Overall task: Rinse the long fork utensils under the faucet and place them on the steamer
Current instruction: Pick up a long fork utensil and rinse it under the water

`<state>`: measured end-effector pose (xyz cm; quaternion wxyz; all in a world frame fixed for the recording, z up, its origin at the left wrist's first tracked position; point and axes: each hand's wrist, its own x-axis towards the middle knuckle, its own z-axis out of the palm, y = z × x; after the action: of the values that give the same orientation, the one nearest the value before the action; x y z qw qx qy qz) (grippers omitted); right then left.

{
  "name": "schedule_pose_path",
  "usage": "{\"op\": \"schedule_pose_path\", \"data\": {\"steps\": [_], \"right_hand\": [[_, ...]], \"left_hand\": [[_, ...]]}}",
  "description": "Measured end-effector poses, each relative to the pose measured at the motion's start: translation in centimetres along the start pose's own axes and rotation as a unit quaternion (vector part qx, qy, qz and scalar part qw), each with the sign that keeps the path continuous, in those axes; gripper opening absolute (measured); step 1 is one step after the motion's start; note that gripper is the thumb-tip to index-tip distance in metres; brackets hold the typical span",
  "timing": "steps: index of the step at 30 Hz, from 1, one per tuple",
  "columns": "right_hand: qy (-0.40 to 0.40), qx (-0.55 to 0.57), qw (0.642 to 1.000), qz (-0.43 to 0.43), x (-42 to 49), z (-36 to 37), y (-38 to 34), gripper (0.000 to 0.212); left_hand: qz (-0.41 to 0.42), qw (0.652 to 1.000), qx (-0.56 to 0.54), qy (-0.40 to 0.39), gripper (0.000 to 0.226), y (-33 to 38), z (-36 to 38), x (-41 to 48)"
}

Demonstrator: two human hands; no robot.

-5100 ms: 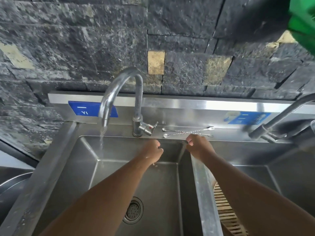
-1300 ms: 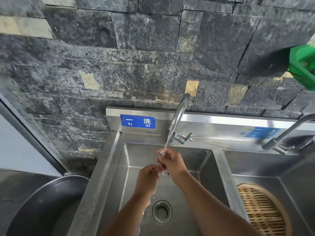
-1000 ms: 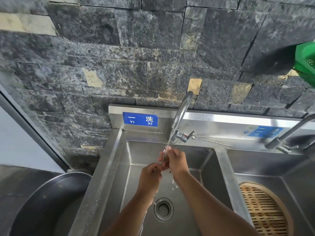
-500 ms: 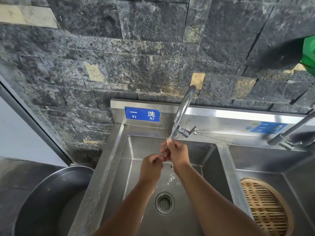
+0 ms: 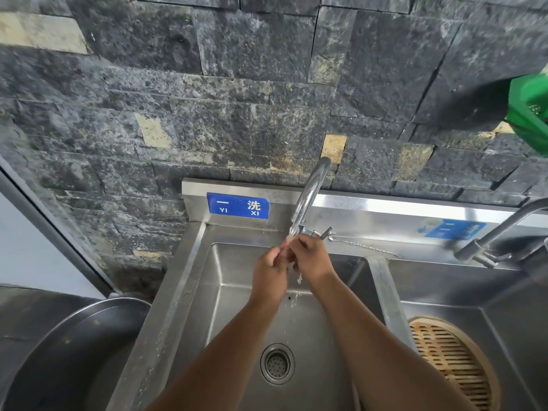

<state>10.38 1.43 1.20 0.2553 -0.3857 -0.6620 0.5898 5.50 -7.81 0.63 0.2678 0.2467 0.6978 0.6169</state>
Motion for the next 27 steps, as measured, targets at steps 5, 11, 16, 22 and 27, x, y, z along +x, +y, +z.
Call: {"op": "schedule_pose_path", "data": {"steps": [5, 11, 16, 22, 27], "right_hand": [[0.009, 0.057, 0.998, 0.009, 0.8, -0.4, -0.4, 0.034], [0.042, 0.093, 0.995, 0.001, 1.2, -1.3, -0.9, 0.037], [0.032, 0.084, 0.996, -0.012, 1.7, -1.9, -0.9, 0.035], [0.037, 0.119, 0.992, -0.025, 3.1, -2.3, -2.1, 0.037], [0.04, 0.142, 0.989, -0.022, 4.1, -3.1, -3.1, 0.038]], "left_hand": [[0.071, 0.993, 0.097, 0.009, 0.027, -0.8, -0.4, -0.3], [0.03, 0.992, 0.114, -0.034, 0.026, -3.4, -1.6, -1.9], [0.009, 0.993, 0.097, -0.065, 0.032, -5.7, -2.7, -2.7], [-0.017, 0.994, 0.059, -0.089, 0.03, -5.1, -3.5, -1.7], [-0.013, 0.993, 0.07, -0.094, 0.034, -6.3, -5.3, -1.5]]}}
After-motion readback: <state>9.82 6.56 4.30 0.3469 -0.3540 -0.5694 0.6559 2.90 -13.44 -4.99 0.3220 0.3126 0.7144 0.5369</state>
